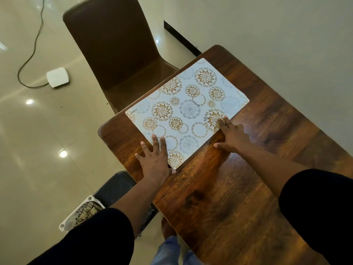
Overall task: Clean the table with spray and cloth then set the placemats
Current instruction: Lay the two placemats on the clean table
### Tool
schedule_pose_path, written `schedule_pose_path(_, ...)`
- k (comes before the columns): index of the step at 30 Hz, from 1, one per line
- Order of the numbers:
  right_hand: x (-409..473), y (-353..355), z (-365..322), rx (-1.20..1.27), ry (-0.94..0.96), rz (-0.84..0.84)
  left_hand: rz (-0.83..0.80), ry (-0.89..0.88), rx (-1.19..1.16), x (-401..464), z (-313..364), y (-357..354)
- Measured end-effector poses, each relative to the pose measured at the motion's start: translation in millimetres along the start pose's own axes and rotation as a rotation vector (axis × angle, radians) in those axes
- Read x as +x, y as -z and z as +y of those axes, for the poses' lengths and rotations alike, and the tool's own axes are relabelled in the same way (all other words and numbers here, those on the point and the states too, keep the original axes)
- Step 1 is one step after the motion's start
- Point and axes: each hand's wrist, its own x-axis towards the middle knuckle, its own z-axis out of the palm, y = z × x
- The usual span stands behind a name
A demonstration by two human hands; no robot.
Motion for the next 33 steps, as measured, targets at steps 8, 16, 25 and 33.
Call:
schedule_pose_path(8, 1.4, 0.6, -0.4, -0.015, 0.005, -0.004, -0.019, -0.015, -0.012, -2.0, 0.2, 2.9)
schedule_pose_path(16, 1.5, 0.1, -3.4, 0.014, -0.006, -0.005, -0.109, -0.054, 0.031, -2.6, -1.7, 10.2)
schedule_pose_path(25, -0.4, -1.4, -2.3, 0.009, 0.004, 0.015, -0.089, -0.037, 0.048, -4.4, 1.6, 7.1)
schedule_pose_path(33, -2.4, -1.7, -2.8, -0.009, 0.011, 0.02, -0.106, -0.004, 0.047, -3.2, 4.6, 7.1)
